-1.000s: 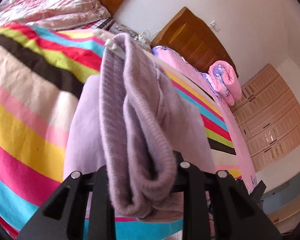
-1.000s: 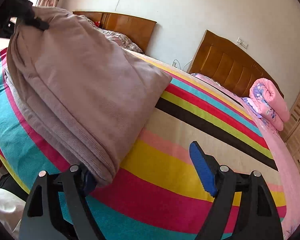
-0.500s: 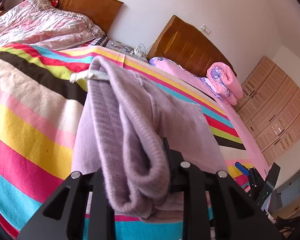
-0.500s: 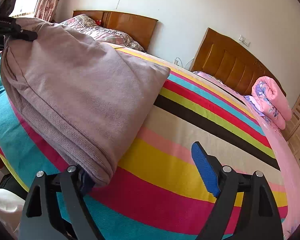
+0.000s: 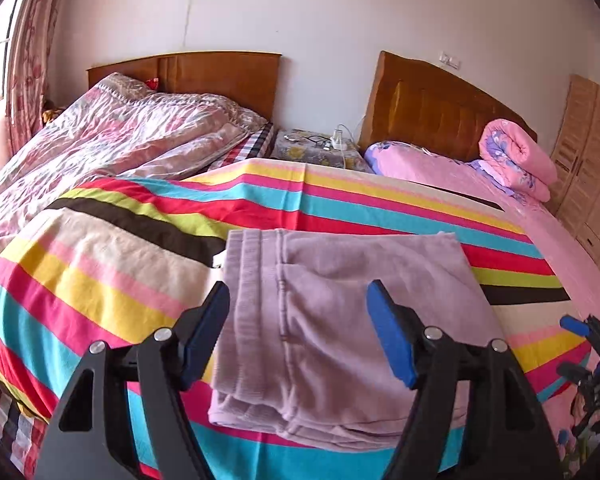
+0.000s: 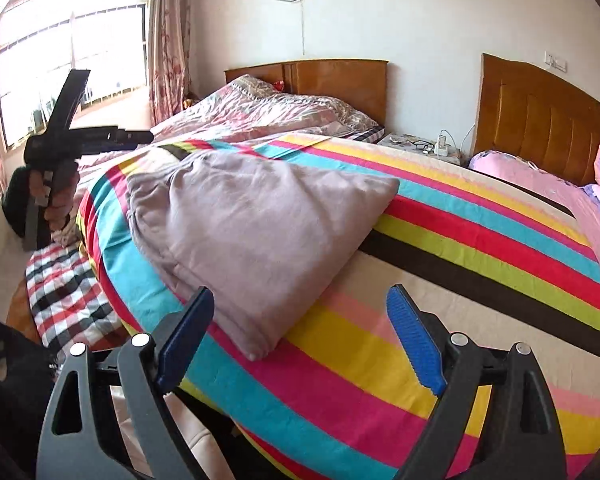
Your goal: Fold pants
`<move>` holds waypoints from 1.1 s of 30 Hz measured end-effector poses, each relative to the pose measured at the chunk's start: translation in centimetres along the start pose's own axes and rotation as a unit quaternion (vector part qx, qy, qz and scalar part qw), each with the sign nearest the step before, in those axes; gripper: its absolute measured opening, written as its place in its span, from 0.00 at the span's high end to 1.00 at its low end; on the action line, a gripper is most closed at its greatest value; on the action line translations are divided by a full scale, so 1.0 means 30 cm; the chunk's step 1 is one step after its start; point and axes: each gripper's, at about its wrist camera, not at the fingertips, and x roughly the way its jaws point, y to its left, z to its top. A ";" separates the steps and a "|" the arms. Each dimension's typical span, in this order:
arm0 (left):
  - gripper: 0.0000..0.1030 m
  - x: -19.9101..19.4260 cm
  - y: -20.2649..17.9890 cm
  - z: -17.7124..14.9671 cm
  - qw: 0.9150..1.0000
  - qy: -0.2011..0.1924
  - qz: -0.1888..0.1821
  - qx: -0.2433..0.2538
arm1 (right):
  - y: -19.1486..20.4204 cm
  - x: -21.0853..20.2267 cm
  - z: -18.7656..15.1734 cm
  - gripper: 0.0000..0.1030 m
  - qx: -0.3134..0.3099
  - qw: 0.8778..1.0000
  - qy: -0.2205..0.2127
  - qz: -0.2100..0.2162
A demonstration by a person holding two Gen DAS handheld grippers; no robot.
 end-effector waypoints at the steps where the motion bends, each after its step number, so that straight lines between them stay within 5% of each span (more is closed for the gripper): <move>1: 0.29 0.027 -0.061 -0.006 0.999 0.008 -0.008 0.031 | -0.045 0.018 0.043 0.18 0.020 1.000 -0.010 0.017; 5: 0.29 0.170 -0.169 -0.086 0.995 0.068 -0.006 0.075 | -0.193 0.205 0.188 0.16 0.118 0.981 -0.005 0.153; 7: 0.29 0.229 -0.130 -0.130 0.994 0.095 0.011 0.061 | -0.183 0.315 0.251 0.15 0.110 0.980 0.018 0.168; 10: 0.30 0.257 -0.068 -0.177 0.993 0.105 -0.013 0.047 | -0.128 0.473 0.320 0.15 0.066 0.975 0.068 0.199; 14: 0.29 0.270 -0.068 -0.194 0.992 0.107 -0.015 0.060 | -0.223 0.670 0.338 0.18 0.077 0.981 0.142 0.106; 16: 0.29 0.273 -0.068 -0.200 0.993 0.104 -0.017 0.061 | -0.297 0.687 0.340 0.27 0.105 0.982 0.137 0.074; 19: 0.23 0.276 -0.072 -0.201 0.992 0.104 -0.022 0.064 | -0.280 0.611 0.362 0.19 0.107 0.988 0.099 0.051; 25: 0.14 0.290 -0.090 -0.195 0.991 0.110 -0.025 0.077 | -0.117 0.616 0.316 0.15 0.028 0.977 0.146 0.156; 31: 0.14 0.286 -0.084 -0.196 0.990 0.110 -0.034 0.079 | -0.263 0.607 0.323 0.14 0.098 0.985 0.133 0.051; 33: 0.12 0.290 -0.090 -0.196 0.990 0.112 -0.032 0.081 | -0.210 0.558 0.353 0.14 0.081 0.986 0.113 0.095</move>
